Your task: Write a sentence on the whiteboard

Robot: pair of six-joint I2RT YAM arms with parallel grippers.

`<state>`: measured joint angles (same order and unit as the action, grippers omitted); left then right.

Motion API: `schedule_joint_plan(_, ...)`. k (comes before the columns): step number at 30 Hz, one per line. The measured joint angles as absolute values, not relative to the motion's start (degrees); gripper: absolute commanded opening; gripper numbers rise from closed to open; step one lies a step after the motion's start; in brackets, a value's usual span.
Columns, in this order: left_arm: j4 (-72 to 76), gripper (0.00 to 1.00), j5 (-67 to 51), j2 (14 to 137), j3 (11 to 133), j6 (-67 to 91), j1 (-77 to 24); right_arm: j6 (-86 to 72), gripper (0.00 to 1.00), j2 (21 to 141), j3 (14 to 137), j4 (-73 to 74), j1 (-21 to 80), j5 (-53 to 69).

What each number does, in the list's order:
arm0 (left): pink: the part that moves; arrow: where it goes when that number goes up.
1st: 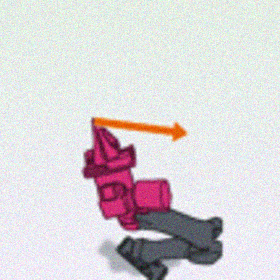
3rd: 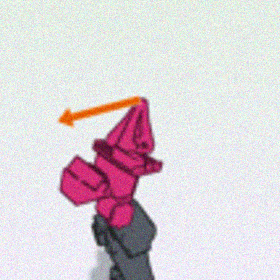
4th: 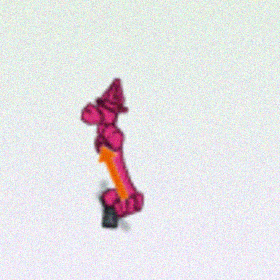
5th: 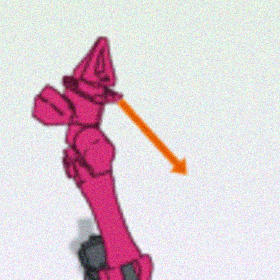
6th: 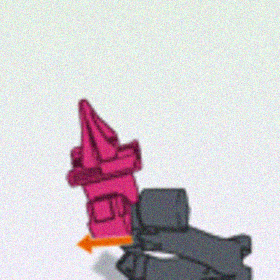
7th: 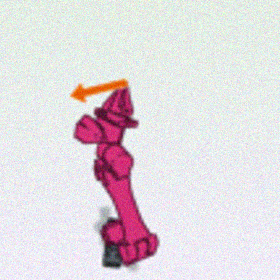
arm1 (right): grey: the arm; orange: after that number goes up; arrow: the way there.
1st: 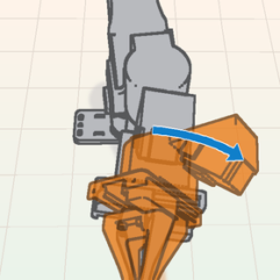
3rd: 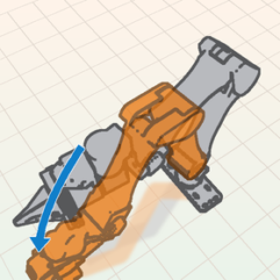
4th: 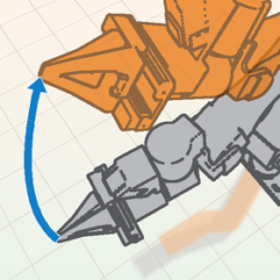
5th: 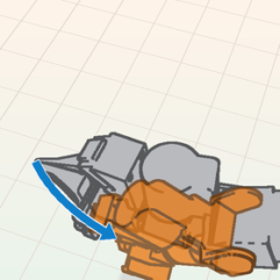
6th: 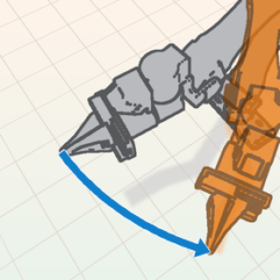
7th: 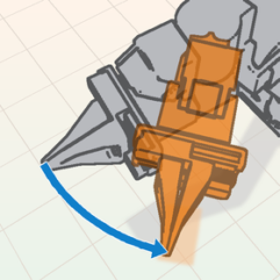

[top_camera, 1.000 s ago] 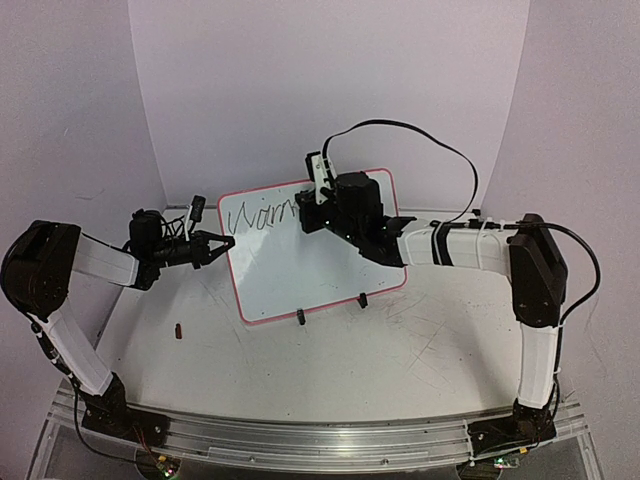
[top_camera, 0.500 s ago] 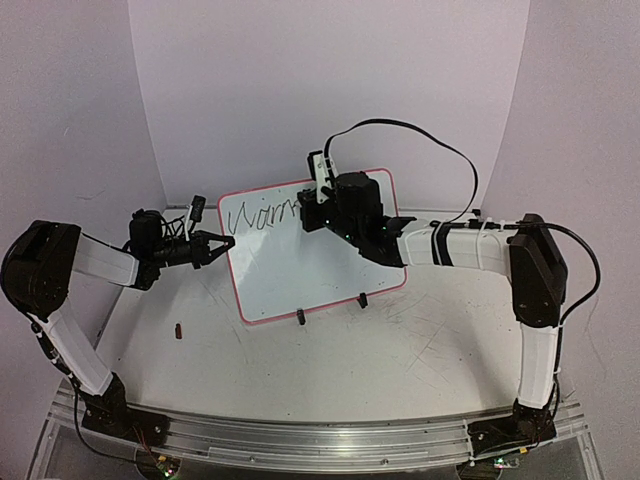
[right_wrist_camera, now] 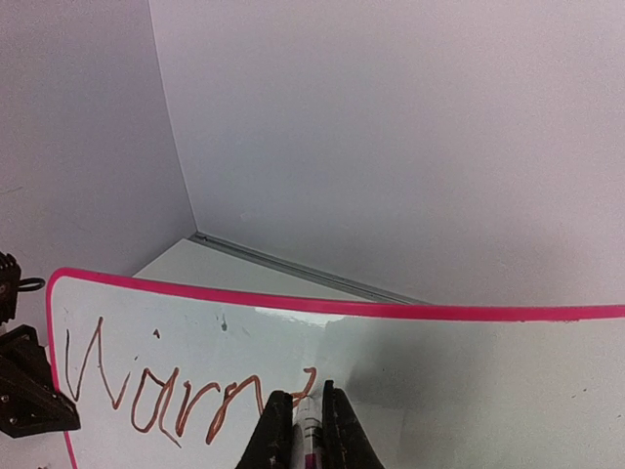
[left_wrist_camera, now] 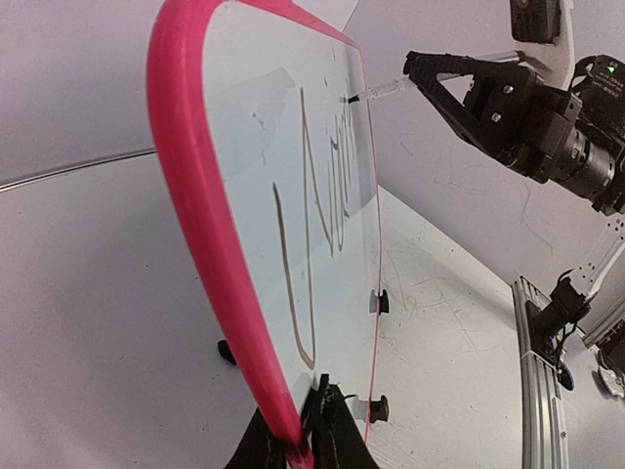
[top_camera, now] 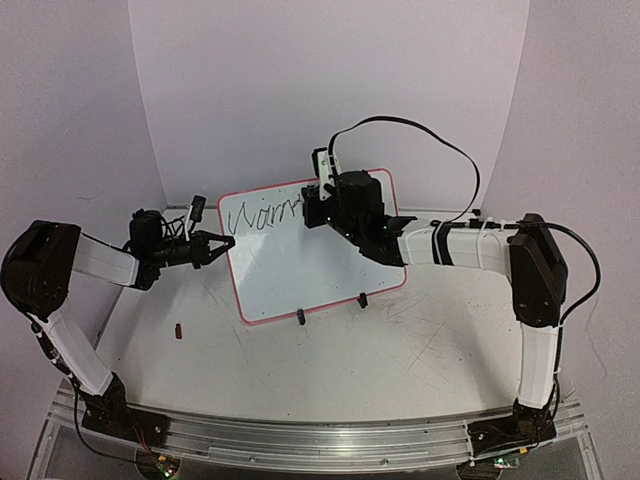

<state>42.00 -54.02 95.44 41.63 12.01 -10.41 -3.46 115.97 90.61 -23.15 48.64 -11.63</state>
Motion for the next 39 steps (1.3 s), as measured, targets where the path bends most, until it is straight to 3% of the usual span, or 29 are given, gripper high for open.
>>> schedule_joint_plan(39, 41.97, 0.00, -54.40, 95.44, 41.67, 11.92, -10.41, -3.82, 0.00, 109.83, 85.93, -22.62, 46.83, -9.27)
